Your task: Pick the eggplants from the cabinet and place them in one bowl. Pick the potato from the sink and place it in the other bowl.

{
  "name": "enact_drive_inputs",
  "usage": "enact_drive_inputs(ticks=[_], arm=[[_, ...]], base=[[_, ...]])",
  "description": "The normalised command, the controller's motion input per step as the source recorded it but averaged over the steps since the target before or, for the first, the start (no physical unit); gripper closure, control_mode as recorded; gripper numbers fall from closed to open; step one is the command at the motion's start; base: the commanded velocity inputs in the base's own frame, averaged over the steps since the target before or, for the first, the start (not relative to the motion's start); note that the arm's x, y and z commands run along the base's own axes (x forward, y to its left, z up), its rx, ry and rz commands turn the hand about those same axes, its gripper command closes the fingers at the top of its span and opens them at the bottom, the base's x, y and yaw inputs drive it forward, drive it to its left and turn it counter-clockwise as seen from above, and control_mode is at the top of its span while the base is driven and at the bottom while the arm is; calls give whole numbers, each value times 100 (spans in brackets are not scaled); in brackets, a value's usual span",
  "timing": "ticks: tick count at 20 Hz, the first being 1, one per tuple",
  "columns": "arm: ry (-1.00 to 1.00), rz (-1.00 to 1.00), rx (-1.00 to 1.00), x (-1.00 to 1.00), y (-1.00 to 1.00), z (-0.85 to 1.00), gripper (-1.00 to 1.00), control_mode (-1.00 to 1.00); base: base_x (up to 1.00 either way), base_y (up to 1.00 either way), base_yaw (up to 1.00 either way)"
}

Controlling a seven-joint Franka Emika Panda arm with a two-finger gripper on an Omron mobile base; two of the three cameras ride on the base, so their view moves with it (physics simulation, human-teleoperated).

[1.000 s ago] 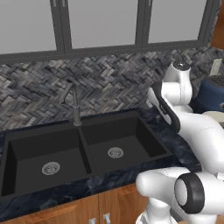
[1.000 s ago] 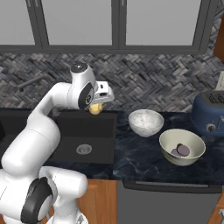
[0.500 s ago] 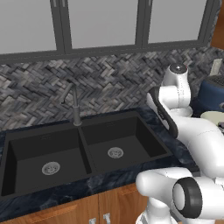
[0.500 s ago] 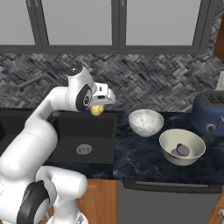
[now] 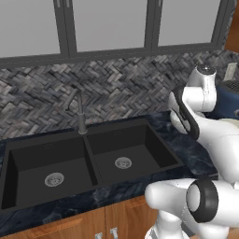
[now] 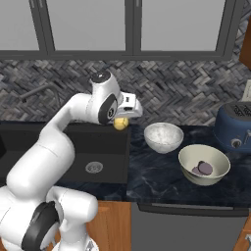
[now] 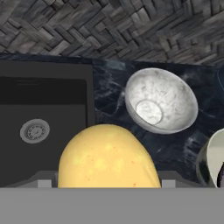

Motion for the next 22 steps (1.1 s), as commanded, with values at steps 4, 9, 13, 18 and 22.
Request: enact_drive_inputs(ticks=[4, 9, 13, 18, 22], arm=[[5, 0, 3, 0, -66, 0, 100, -100], [8, 0, 0, 6, -53, 0, 100, -100], [8, 0, 0, 39, -19, 0, 100, -100], [8, 0, 0, 35, -2, -9, 100, -100], [3, 0, 0, 38, -8, -16, 100, -100]], base=[[0, 0, 0], [0, 0, 0], [0, 0, 0], [0, 0, 0], [0, 0, 0]])
